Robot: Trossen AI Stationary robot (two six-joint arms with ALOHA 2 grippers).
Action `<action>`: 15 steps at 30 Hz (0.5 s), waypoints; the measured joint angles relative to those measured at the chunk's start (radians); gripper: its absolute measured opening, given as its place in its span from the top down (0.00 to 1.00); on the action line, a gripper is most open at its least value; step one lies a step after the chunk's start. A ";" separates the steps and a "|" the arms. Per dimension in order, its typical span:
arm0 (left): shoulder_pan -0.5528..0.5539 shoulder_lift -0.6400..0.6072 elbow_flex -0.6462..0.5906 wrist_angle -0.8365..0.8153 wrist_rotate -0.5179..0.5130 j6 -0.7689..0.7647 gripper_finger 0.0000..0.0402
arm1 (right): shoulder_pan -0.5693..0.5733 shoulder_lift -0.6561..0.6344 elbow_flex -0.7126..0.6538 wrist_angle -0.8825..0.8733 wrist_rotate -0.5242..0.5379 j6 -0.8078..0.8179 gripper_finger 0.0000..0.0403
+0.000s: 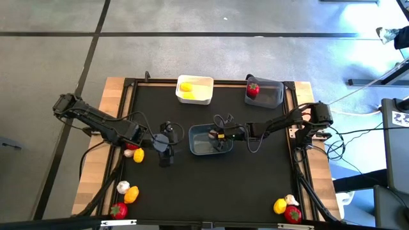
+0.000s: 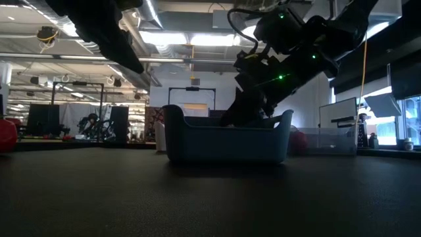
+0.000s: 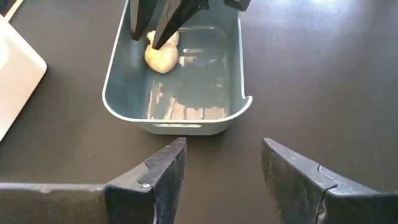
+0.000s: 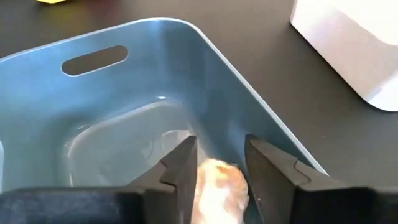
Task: Sort produce into baskets
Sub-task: Put the white garlic into the blue bin, then put the yellow lemon into the white bin
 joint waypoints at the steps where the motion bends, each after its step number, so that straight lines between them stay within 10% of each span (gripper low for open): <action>1: 0.000 0.000 0.000 0.000 0.000 0.000 0.50 | 0.000 0.000 0.000 0.000 0.000 0.000 0.65; 15: 0.002 0.000 0.000 0.040 -0.014 -0.018 0.48 | 0.003 -0.137 0.052 -0.143 -0.037 -0.043 0.63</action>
